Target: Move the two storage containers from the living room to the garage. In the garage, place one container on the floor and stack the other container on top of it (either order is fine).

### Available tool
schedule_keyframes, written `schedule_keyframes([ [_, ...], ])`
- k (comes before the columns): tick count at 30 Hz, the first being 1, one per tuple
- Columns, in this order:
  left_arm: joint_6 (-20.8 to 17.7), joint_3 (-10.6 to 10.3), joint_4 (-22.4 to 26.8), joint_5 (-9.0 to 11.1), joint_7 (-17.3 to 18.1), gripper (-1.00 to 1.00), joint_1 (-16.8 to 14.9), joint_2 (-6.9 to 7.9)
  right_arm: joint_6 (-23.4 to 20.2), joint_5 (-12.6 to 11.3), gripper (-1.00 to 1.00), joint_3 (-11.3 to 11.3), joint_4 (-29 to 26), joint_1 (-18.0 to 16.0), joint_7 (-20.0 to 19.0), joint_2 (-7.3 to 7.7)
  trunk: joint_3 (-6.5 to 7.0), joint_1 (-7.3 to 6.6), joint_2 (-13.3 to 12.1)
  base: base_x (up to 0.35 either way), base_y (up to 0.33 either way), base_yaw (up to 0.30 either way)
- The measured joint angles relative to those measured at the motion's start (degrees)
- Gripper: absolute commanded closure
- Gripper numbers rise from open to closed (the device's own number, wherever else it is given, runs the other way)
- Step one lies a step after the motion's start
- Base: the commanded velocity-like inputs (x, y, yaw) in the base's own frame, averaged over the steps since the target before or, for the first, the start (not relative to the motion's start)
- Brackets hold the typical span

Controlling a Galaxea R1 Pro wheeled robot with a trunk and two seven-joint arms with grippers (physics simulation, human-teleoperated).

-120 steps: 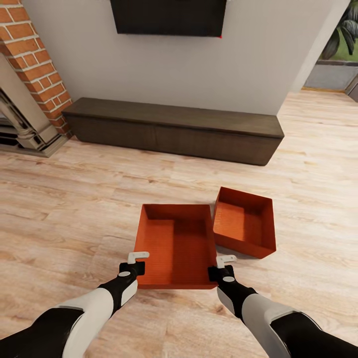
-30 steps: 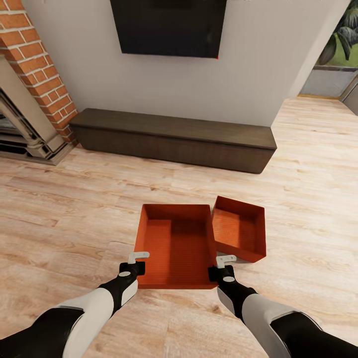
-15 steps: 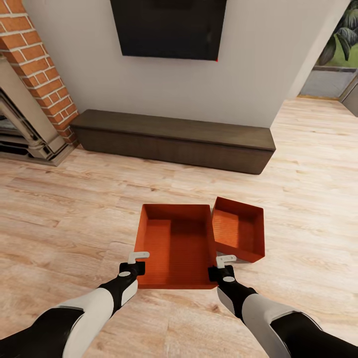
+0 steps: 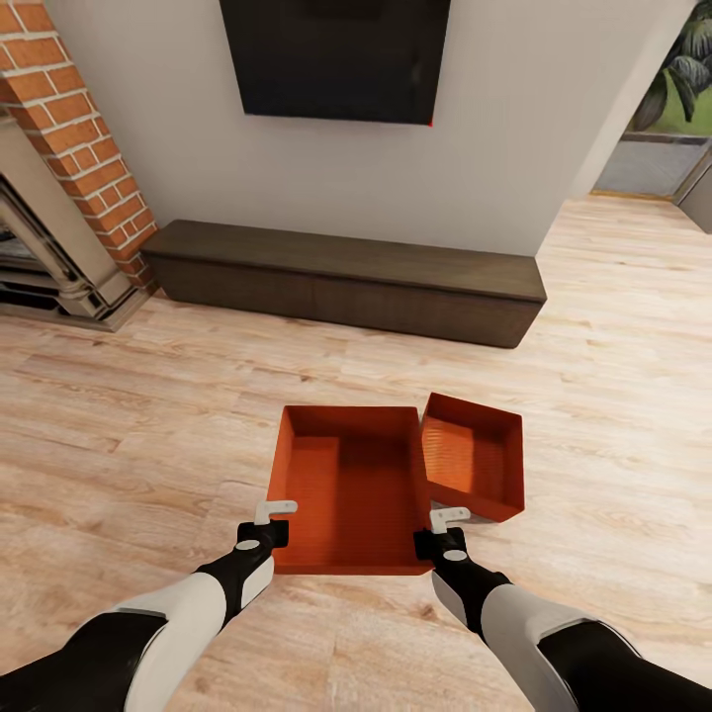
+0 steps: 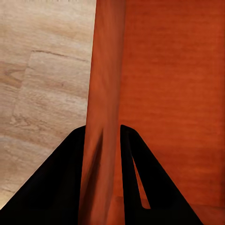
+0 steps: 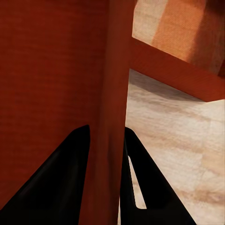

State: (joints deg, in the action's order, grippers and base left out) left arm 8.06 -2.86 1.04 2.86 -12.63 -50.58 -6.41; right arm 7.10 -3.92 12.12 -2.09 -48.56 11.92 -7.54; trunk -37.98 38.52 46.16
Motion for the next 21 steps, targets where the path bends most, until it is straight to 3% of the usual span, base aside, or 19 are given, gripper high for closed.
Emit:
schedule_keyframes([
  [7,0.00,0.03,-0.02,0.00,-0.01,1.00,0.00,0.00,-0.04,-0.02,1.00,0.02,-0.01,0.00,-0.03,0.00,1.26,-1.54,-2.81,0.000,0.000,0.000],
  [21,-0.02,-0.18,-0.10,0.24,-0.15,1.00,0.01,-0.09,-0.16,0.22,1.00,-0.08,0.03,0.00,-0.07,0.07,1.47,-1.55,-2.83,0.000,0.000,0.000],
])
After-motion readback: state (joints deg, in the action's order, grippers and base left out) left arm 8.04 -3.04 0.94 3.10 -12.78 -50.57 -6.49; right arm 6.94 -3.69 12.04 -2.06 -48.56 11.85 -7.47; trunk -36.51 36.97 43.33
